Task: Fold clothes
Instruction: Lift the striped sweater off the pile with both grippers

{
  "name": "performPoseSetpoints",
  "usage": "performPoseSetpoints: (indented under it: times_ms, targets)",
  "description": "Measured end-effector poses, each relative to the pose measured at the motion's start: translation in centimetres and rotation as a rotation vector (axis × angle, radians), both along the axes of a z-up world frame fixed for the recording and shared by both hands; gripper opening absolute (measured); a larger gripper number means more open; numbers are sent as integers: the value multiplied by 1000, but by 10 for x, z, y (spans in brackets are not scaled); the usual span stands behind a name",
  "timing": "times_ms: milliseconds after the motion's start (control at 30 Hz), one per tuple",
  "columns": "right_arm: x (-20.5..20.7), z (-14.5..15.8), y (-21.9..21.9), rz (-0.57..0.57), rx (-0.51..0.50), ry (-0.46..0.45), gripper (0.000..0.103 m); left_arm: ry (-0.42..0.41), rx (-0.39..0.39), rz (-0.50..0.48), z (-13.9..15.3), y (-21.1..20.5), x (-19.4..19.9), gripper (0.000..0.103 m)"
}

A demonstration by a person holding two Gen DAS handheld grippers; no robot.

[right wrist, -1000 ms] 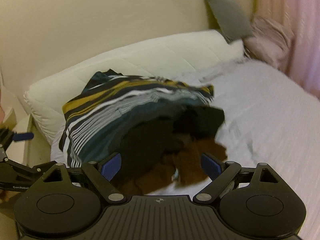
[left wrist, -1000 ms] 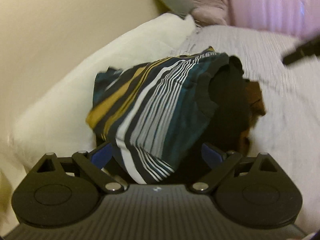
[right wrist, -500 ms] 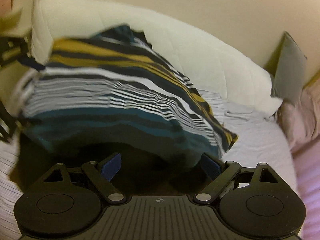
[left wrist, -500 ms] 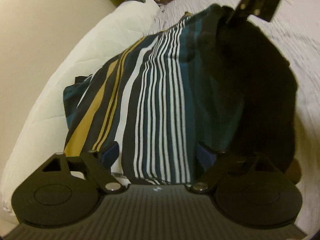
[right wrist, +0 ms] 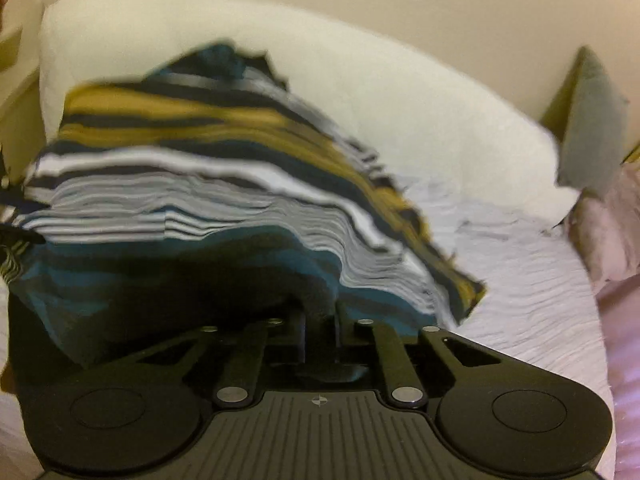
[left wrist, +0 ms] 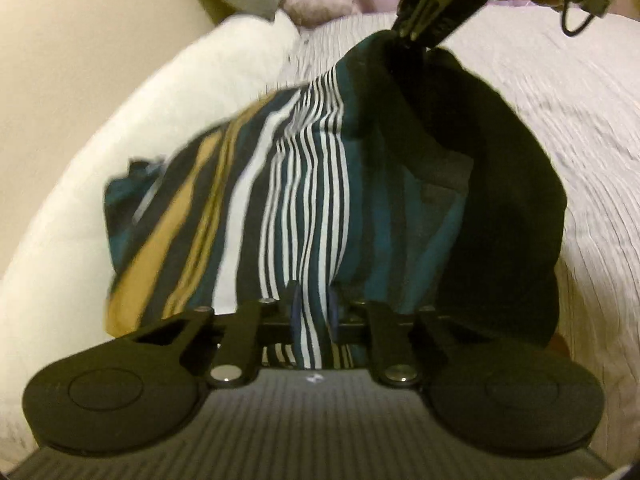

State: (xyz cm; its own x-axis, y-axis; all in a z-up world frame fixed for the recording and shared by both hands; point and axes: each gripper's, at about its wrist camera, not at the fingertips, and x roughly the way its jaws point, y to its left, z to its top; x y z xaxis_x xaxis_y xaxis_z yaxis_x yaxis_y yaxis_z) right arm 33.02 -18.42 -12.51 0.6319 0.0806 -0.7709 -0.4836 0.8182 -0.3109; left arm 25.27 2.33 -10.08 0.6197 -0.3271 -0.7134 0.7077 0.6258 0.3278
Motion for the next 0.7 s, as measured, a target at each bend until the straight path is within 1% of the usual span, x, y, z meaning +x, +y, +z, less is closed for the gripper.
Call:
performPoseSetpoints:
  times_ms: [100, 200, 300, 367, 433, 500, 600, 700]
  targets:
    - [-5, 36, -7, -46, 55, -92, 7, -57, -68, -1, 26, 6, 3, 10]
    - [-18, 73, -21, -98, 106, -182, 7, -130, -129, -11, 61, 6, 9, 9]
    - [-45, 108, -39, -192, 183, -271, 6, -192, -178, -64, 94, -3, 6, 8]
    - [-68, 125, -54, -252, 223, -305, 6, -220, -194, -120, 110, -14, -5, 8]
    - [-99, 133, -69, -307, 242, -328, 6, -237, -202, -185, 121, -28, -23, 7]
    - [-133, 141, -84, -364, 258, -350, 6, -240, -214, -249, 131, -42, -44, 3]
    - [-200, 152, -113, -455, 280, -364, 6, -232, -235, -347, 140, -71, -86, 3]
    - [-273, 158, -136, -528, 297, -369, 6, -197, -234, -454, 142, -106, -138, 2]
